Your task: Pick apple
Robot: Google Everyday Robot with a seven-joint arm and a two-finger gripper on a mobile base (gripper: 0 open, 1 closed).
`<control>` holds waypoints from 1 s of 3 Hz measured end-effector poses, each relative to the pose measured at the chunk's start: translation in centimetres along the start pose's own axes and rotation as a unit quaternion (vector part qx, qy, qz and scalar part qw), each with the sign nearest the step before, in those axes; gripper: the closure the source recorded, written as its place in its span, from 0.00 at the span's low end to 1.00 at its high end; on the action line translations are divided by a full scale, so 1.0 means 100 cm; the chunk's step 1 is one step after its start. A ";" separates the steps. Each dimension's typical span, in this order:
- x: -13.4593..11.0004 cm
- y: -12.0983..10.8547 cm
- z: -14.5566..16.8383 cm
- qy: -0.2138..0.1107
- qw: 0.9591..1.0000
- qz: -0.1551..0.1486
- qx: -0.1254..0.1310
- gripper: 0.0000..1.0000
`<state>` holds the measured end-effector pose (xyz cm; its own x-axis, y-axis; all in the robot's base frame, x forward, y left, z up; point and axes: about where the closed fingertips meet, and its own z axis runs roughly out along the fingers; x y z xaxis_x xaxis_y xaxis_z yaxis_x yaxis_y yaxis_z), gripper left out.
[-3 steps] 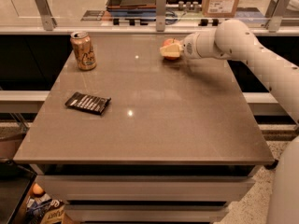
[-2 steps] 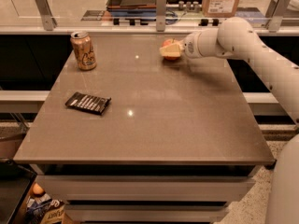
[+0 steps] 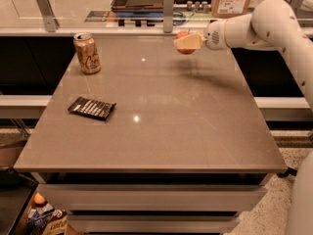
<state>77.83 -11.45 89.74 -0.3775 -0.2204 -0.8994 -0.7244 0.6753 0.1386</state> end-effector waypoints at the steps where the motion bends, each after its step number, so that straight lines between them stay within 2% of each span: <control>1: -0.014 0.016 -0.024 0.006 1.000 -0.011 -0.010 1.00; 2: -0.029 0.038 -0.043 0.010 0.999 -0.029 -0.024 1.00; 3: -0.042 0.053 -0.056 -0.003 0.998 -0.049 -0.033 1.00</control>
Offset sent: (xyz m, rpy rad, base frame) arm -0.0693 0.0008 0.0839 -0.0522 -0.0426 0.1080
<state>72.34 -10.82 96.58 -0.2993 -0.2784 -0.9126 -0.7947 0.6022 0.0769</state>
